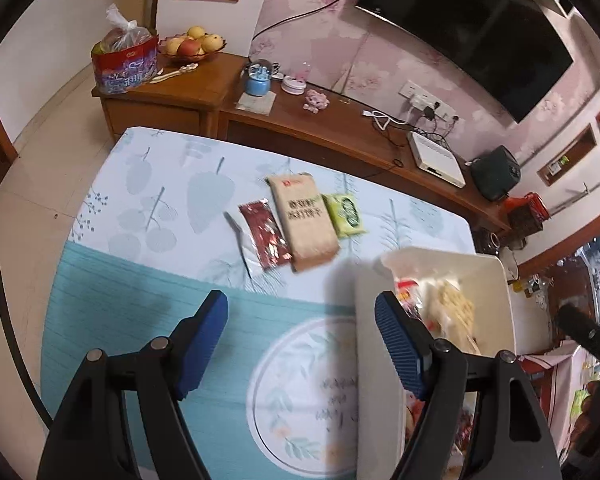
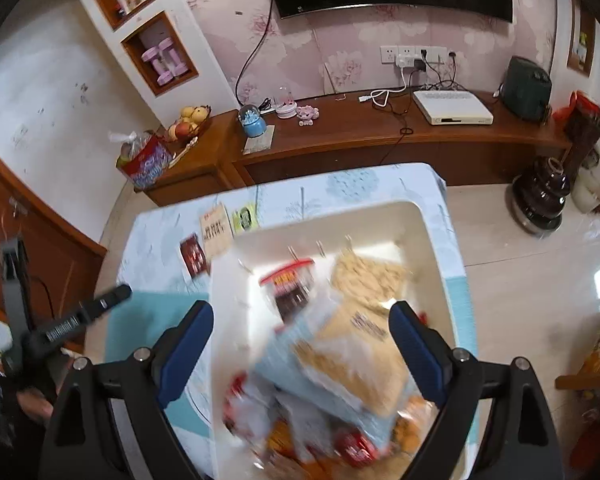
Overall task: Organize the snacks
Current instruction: 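Move both tools back toward the wrapper, cracker bag and green pack, then grasp the dark red wrapper with left gripper while right grasps the green snack pack, then lift the wrapper and green pack and carry them over the tray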
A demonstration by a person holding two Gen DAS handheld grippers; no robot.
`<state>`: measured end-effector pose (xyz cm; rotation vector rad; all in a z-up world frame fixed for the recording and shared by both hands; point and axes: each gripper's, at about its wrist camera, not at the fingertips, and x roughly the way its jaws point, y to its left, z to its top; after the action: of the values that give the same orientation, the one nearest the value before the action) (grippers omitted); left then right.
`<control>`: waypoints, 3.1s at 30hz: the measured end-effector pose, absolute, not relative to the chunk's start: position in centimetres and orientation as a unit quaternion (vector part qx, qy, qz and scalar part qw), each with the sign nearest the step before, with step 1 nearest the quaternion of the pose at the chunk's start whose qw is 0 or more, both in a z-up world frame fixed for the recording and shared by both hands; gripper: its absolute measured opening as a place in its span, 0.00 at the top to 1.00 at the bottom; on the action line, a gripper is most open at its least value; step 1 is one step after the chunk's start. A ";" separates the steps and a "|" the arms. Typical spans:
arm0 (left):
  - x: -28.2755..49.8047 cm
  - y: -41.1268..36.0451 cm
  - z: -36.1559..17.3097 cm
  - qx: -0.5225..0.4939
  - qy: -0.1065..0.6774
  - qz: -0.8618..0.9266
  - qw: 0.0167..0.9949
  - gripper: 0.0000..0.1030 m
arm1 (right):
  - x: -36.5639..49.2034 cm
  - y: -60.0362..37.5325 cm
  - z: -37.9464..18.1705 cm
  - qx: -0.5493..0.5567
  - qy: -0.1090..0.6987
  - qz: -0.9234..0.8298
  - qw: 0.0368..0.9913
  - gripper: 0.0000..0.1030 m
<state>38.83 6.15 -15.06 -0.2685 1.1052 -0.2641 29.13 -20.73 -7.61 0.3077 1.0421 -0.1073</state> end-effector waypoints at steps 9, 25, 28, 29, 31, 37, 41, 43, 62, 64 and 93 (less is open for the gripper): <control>44.2 6.8 -18.5 -0.123 0.540 -0.098 0.827 0.27 | 38.4 -19.1 -8.0 0.111 0.533 -0.059 0.836 0.13; 48.4 6.1 -25.3 -0.135 0.528 -0.072 0.836 0.27 | 51.3 -16.8 -15.4 0.134 0.623 -0.027 0.770 0.13; 48.5 6.0 -25.8 -0.139 0.514 -0.078 0.843 0.27 | 52.6 -16.0 -17.8 0.142 0.645 -0.021 0.751 0.13; 48.6 5.9 -25.8 -0.137 0.509 -0.079 0.846 0.27 | 52.9 -15.9 -18.4 0.146 0.651 -0.020 0.745 0.13; 48.8 5.6 -26.1 -0.132 0.503 -0.078 0.851 0.27 | 53.4 -15.6 -20.1 0.153 0.667 -0.024 0.729 0.13; 49.4 4.6 -26.7 -0.116 0.500 -0.070 0.856 0.27 | 54.4 -15.3 -23.7 0.160 0.699 -0.044 0.696 0.13; 49.7 4.2 -27.0 -0.103 0.500 -0.067 0.857 0.27 | 54.7 -15.0 -25.2 0.148 0.713 -0.048 0.683 0.23; 49.8 4.0 -27.1 -0.095 0.501 -0.064 0.858 0.28 | 54.8 -15.0 -25.8 0.147 0.718 -0.050 0.679 0.27; 49.9 3.9 -28.2 -0.102 0.517 -0.068 0.847 0.50 | 55.5 -12.7 -26.8 0.107 0.720 -0.046 0.684 0.57; 49.9 4.2 -28.2 -0.106 0.515 -0.065 0.848 0.58 | 55.5 -12.5 -26.8 0.104 0.718 -0.046 0.687 0.60; 47.4 9.1 -27.4 -0.181 0.510 -0.081 0.837 0.83 | 51.6 -13.2 -21.3 0.148 0.668 -0.040 0.728 0.61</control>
<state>47.44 9.08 -27.44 -0.3832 1.0796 -0.1707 51.60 -13.23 -21.27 0.3255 1.4720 -0.0879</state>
